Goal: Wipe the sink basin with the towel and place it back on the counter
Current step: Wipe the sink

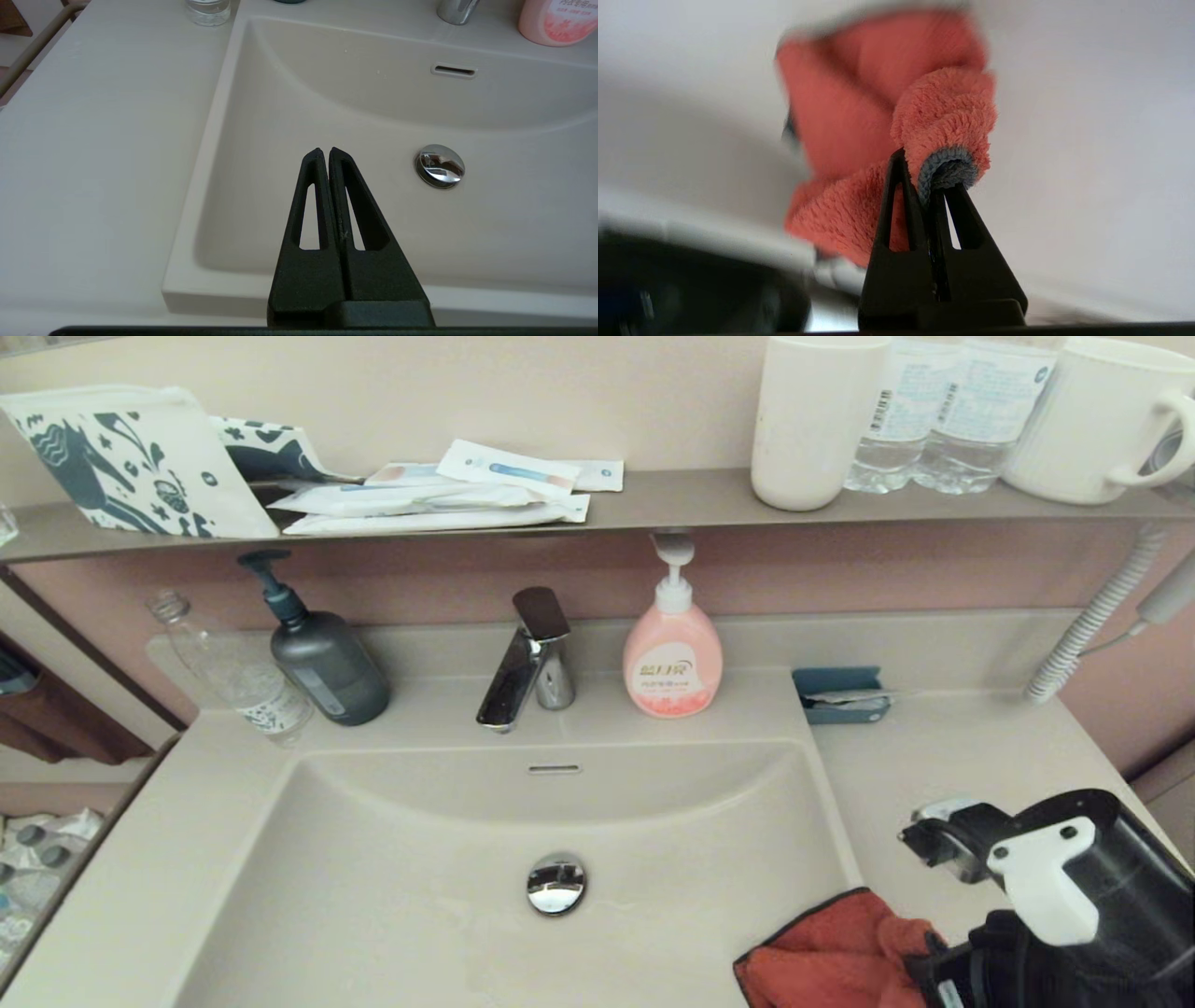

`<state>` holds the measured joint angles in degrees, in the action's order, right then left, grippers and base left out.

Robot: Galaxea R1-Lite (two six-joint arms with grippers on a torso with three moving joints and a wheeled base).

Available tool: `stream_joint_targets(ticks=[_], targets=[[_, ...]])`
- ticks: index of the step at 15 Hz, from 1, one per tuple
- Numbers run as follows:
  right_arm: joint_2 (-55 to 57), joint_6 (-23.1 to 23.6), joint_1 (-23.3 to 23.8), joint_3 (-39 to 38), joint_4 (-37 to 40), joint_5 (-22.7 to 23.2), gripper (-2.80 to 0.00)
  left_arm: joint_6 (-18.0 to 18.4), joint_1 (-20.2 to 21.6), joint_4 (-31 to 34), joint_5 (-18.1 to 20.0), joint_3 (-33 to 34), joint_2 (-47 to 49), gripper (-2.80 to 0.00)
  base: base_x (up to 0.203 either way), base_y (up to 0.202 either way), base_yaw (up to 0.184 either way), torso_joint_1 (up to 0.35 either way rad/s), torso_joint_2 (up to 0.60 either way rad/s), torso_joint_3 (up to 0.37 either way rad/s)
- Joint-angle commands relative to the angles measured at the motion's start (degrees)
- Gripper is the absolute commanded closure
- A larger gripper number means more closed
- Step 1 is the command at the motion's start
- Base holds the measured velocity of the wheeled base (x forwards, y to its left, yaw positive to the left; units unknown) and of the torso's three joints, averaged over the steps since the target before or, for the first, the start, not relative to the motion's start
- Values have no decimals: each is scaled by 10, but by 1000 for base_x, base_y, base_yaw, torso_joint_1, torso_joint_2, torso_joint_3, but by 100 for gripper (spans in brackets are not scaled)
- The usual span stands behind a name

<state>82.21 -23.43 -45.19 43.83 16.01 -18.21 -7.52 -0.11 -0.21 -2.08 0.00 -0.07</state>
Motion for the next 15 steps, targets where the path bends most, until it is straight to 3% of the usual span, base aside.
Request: stream_joint_targets(ticks=[1, 3, 6, 11, 15], targets=[[33, 1, 43, 1, -34, -1, 0, 0, 0, 0, 0, 0, 1, 0, 0, 0, 0, 0, 0, 0], [88, 11, 102, 11, -113, -2, 0, 0, 0, 0, 0, 0, 1, 0, 0, 0, 0, 0, 0, 0], [173, 17, 147, 66, -185, -4, 0, 0, 0, -1, 0, 0, 1, 0, 0, 0, 0, 0, 0, 0], [277, 12, 174, 236, -197, -7, 0, 0, -1, 0, 0, 0, 1, 0, 0, 0, 0, 0, 0, 0], [313, 10, 183, 300, -197, -33, 0, 0, 0, -1, 0, 0, 1, 0, 0, 0, 0, 0, 0, 0]])
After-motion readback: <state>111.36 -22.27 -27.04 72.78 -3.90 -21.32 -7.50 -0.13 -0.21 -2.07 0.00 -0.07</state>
